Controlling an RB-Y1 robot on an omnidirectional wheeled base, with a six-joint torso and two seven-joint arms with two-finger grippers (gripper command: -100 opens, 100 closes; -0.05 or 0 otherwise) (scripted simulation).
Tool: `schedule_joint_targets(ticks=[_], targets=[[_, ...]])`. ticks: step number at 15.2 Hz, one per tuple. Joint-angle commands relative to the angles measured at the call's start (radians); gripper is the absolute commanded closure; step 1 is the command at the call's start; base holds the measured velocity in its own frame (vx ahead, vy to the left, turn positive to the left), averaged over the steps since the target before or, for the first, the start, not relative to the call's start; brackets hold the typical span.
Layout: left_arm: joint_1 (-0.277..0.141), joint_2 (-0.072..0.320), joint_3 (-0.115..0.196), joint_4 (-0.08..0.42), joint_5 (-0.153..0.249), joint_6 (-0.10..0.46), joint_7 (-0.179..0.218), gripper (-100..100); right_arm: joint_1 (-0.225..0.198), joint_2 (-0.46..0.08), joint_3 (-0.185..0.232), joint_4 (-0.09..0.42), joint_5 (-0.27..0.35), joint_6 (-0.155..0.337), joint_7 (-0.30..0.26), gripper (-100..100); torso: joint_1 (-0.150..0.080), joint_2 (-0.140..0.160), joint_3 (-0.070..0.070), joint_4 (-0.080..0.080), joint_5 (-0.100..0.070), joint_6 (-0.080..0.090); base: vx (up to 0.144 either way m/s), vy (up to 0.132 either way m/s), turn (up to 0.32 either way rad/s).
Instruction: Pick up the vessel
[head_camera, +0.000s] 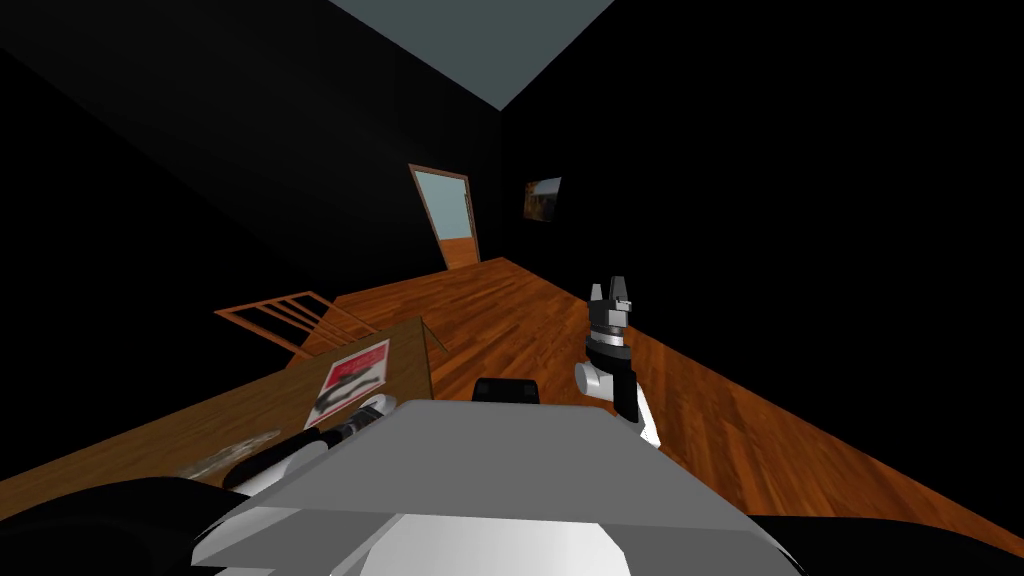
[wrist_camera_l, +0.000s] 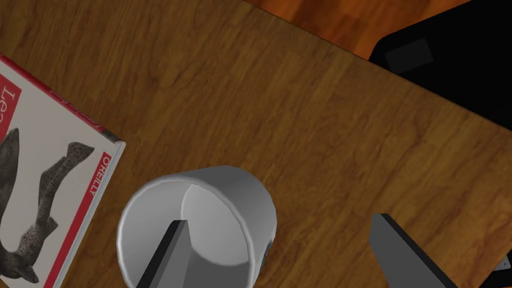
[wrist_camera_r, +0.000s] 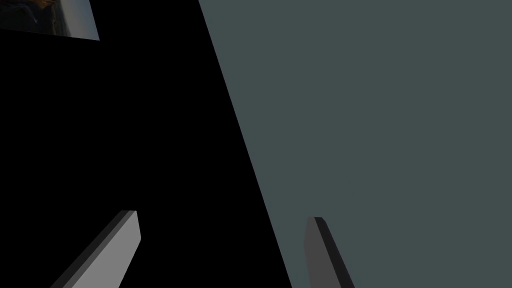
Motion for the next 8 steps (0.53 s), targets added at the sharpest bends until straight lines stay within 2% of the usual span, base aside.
schedule_joint_targets(ticks=[1,3,4,8], targets=[[0.011,0.006,0.006,0.026,0.039,0.026,0.004,-100,0.000,0.000,0.000,0.000,0.000,0.000,0.000,0,0.000,0.000,0.000,0.000,0.000,0.000,0.094,0.051,-0.054],[0.022,0.009,0.020,0.051,0.080,0.073,0.023,-100,0.000,0.000,0.000,0.000,0.000,0.000,0.000,0,0.001,0.000,0.000,0.000,0.000,0.000,0.087,0.068,-0.043],[0.022,0.009,0.020,0.051,0.080,0.073,0.023,-100,0.000,0.000,0.000,0.000,0.000,0.000,0.000,0,0.002,0.000,0.000,0.000,0.000,0.000,0.080,0.056,-0.031],[0.037,0.012,0.038,0.082,0.132,0.134,0.047,-100,0.000,0.000,0.000,0.000,0.000,0.000,0.000,0,-0.003,0.005,0.003,0.001,-0.001,0.000,0.008,-0.002,0.011]])
